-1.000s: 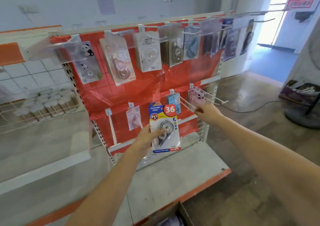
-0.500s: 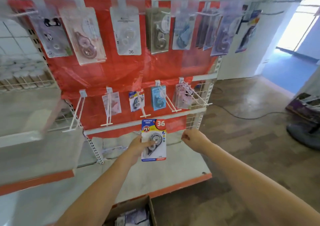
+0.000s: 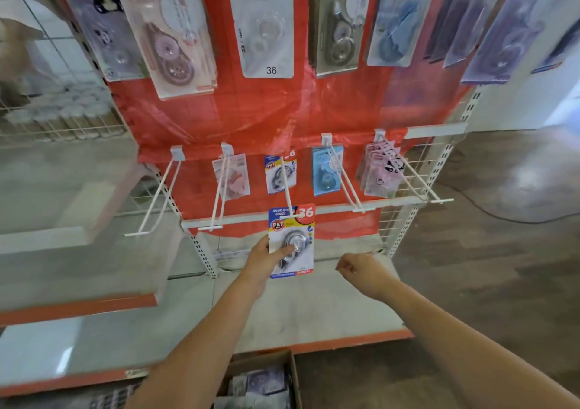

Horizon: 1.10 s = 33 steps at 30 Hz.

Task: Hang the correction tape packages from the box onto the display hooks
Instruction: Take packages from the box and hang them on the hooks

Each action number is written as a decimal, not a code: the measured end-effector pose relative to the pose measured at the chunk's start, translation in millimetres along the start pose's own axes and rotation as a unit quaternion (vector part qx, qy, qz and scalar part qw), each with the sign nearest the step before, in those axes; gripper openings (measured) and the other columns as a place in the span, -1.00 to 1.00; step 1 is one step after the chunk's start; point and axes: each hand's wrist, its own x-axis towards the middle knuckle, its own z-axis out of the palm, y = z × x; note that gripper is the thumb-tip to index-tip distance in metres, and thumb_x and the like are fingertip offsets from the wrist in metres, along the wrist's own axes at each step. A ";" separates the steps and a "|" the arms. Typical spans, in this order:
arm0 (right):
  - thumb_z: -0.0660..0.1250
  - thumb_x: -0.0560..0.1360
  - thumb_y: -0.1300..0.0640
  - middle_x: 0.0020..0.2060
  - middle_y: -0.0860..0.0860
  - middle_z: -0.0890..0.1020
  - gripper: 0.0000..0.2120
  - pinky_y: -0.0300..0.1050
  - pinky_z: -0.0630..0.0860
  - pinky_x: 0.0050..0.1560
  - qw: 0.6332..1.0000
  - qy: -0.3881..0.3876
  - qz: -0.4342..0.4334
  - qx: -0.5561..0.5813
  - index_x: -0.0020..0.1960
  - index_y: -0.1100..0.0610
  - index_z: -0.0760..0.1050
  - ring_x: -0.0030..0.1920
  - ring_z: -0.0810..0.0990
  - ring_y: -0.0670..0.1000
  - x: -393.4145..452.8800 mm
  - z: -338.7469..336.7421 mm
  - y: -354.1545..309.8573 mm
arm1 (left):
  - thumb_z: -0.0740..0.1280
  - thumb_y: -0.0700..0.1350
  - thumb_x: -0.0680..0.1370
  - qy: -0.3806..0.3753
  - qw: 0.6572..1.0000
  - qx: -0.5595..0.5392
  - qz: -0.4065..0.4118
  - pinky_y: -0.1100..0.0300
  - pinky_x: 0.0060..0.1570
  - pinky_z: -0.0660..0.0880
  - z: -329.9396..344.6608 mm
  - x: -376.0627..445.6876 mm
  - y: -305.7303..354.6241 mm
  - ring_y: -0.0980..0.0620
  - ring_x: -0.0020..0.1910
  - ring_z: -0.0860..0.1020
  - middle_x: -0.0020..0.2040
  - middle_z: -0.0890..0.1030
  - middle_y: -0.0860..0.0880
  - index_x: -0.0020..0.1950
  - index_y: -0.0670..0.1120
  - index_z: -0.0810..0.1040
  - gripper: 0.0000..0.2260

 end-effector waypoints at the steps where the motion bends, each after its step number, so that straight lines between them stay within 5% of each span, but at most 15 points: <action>1: 0.19 0.59 0.11 0.08 0.06 0.62 -0.78 -0.15 0.44 0.06 1.000 -0.006 0.000 0.013 0.15 0.14 0.53 0.11 0.56 0.08 4.9 4.3 -2.0 | 0.47 -0.21 0.45 0.007 1.000 -0.008 0.002 0.07 0.05 0.57 0.1 0.3 -1.8 -0.03 0.04 0.63 0.05 0.67 -0.02 0.09 0.00 0.58 -0.74; 22: 0.17 0.59 0.14 0.14 0.04 0.61 -0.77 -0.18 0.44 0.09 0.998 -0.039 0.034 0.048 0.18 0.10 0.52 0.13 0.55 0.04 39.3 41.5 -17.3 | 0.45 -0.20 0.46 -0.004 0.999 -0.020 0.026 0.38 -0.19 0.54 -3.4 11.8 -4.6 0.10 0.00 0.63 0.02 0.66 0.06 0.13 0.02 0.54 -0.72; 33: 0.17 0.58 0.16 0.09 0.05 0.62 -0.78 -0.16 0.46 0.10 0.996 -0.055 0.037 0.055 0.14 0.10 0.54 0.08 0.57 0.04 28.4 57.3 -7.7 | 0.45 -0.14 0.47 0.009 1.000 -0.017 0.023 0.34 -0.15 0.55 -2.9 7.5 -7.8 0.05 0.06 0.61 0.10 0.63 0.01 0.22 -0.02 0.51 -0.66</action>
